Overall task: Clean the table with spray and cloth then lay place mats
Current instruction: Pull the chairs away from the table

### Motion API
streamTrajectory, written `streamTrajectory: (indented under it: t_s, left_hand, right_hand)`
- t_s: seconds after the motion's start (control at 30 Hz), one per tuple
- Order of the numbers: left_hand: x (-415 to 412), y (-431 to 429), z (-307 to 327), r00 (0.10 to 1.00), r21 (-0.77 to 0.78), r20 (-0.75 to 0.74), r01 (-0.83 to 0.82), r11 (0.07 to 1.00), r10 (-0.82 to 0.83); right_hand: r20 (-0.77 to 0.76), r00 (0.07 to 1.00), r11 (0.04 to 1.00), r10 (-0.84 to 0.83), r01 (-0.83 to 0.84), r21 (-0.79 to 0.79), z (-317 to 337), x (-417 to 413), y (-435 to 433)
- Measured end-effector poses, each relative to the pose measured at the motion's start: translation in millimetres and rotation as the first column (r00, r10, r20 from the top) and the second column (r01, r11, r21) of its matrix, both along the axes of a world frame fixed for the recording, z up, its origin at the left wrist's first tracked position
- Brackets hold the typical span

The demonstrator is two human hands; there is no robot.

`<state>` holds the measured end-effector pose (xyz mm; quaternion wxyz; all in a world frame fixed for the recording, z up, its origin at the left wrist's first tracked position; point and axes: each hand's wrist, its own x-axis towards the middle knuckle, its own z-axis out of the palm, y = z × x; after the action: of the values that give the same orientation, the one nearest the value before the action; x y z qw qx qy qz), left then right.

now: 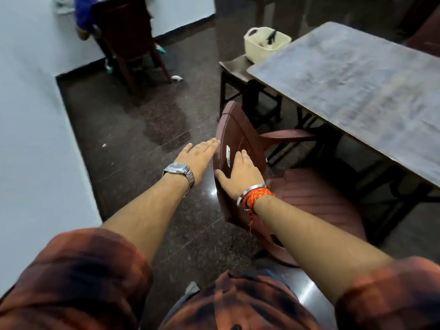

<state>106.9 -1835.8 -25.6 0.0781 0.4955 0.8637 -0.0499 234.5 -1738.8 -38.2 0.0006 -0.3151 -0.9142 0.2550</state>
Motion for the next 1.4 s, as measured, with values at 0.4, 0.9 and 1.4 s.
streamTrajectory:
  t_s: [0.4,0.9,1.4]
  left_hand:
    - [-99,81,-19,0.856,-0.155,-0.089,0.494,0.856,-0.510]
    - [-139,146,-25,0.377,-0.175,-0.085,0.906,0.386,-0.922]
    - [-137,84,-24,0.223,-0.136,0.002,0.966,0.221,-0.975]
  right_hand:
    - [0.220,0.913,0.926,-0.344,0.369,-0.083,-12,-53,-23]
    - [0.257,0.664,0.684,-0.702,0.730,-0.015,-14,-103,-27]
    - [0.328,0.679,0.753,-0.657,0.576,0.318,-21,-93,-83]
